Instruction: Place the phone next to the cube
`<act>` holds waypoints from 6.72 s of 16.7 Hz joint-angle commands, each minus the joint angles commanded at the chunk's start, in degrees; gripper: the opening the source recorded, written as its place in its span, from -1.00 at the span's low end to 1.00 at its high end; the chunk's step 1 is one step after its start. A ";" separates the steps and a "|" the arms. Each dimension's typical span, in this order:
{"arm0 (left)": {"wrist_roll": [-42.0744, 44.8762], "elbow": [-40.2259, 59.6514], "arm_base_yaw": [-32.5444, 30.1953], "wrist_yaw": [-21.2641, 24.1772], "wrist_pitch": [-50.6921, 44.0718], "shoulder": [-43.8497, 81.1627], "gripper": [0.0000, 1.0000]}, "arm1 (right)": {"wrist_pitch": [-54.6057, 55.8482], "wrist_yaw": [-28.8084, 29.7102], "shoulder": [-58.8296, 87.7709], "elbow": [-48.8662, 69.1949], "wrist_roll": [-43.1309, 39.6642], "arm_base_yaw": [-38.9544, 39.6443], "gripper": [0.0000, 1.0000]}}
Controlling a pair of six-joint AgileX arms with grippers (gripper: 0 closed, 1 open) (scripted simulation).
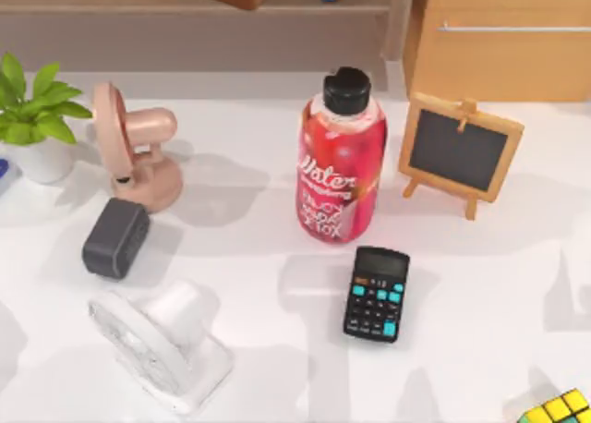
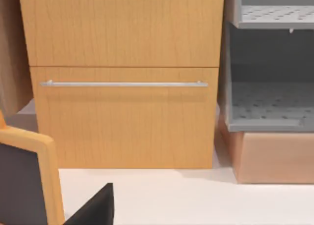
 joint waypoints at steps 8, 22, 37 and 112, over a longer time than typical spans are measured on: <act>0.14 -3.13 0.06 0.01 7.32 4.10 1.00 | 0.00 0.00 0.00 0.00 0.00 0.00 1.00; 0.14 -3.13 0.06 0.01 7.32 4.10 -1.00 | 0.00 0.00 0.00 0.00 0.00 0.00 1.00; -0.32 -0.39 -0.04 0.66 0.82 0.11 -1.00 | 0.00 0.00 0.00 0.00 0.00 0.00 1.00; -119.65 51.91 -121.92 -0.81 -10.48 15.88 -1.00 | 0.00 0.00 0.00 0.00 0.00 0.00 1.00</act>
